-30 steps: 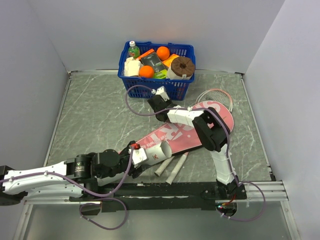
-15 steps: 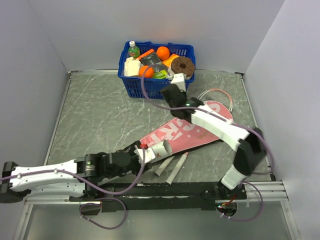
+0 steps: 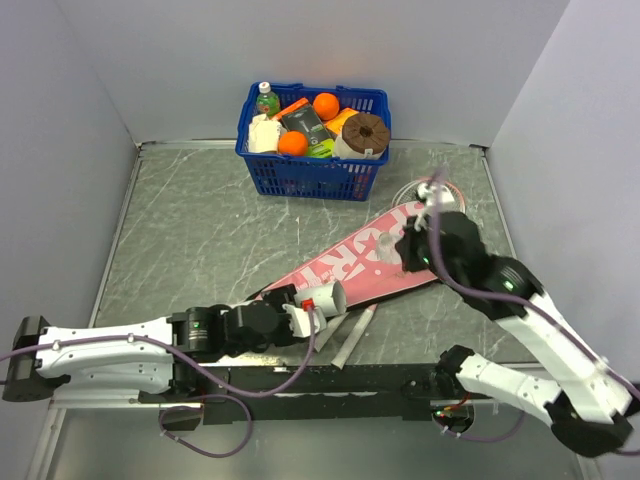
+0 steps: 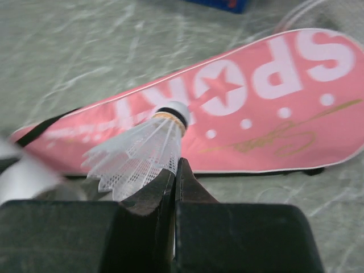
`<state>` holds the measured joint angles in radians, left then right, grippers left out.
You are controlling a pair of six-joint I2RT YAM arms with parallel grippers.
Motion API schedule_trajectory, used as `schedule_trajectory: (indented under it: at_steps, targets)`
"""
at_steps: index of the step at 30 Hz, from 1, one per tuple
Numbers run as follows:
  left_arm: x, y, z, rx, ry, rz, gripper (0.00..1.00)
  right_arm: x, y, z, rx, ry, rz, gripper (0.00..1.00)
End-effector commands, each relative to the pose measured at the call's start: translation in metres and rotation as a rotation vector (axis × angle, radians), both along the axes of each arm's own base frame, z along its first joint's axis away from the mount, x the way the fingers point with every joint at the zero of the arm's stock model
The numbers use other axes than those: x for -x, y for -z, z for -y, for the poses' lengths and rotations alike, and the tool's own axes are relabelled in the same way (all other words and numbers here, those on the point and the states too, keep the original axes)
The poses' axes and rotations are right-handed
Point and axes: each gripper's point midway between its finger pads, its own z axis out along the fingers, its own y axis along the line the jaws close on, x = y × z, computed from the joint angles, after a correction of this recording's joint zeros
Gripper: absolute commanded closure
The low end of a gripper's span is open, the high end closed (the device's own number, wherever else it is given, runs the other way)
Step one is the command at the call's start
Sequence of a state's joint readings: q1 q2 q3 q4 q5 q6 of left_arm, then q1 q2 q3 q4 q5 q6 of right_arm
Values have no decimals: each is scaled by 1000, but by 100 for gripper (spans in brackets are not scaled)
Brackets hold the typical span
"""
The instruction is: Pack up the badminton gear
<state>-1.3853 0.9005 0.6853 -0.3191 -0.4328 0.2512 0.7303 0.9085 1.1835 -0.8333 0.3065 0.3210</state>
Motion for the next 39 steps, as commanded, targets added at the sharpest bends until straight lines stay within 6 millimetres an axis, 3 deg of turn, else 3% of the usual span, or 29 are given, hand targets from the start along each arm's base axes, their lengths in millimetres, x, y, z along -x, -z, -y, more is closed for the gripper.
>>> schedule_trajectory:
  at_steps: [1, 8, 11, 19, 29, 39]
  targets:
    - [14, -30, 8, 153, 113, 23, 99, 60, 16, -16, -108, -250, -128, 100]
    - [24, -31, 5, 209, 145, -9, 99, 120, 3, -37, -274, -529, -195, 100]
    - [25, -31, 8, 211, 153, -21, 99, 132, 2, -49, -328, -600, -240, 100]
    - [31, -34, 12, 231, 173, -52, 99, 130, 12, -67, -357, -632, -287, 100]
    - [38, -38, 14, 251, 211, -63, 99, 123, 28, -104, -335, -655, -335, 100]
    - [48, -60, 12, 347, 261, -72, 99, 112, 38, -141, -351, -639, -345, 100]
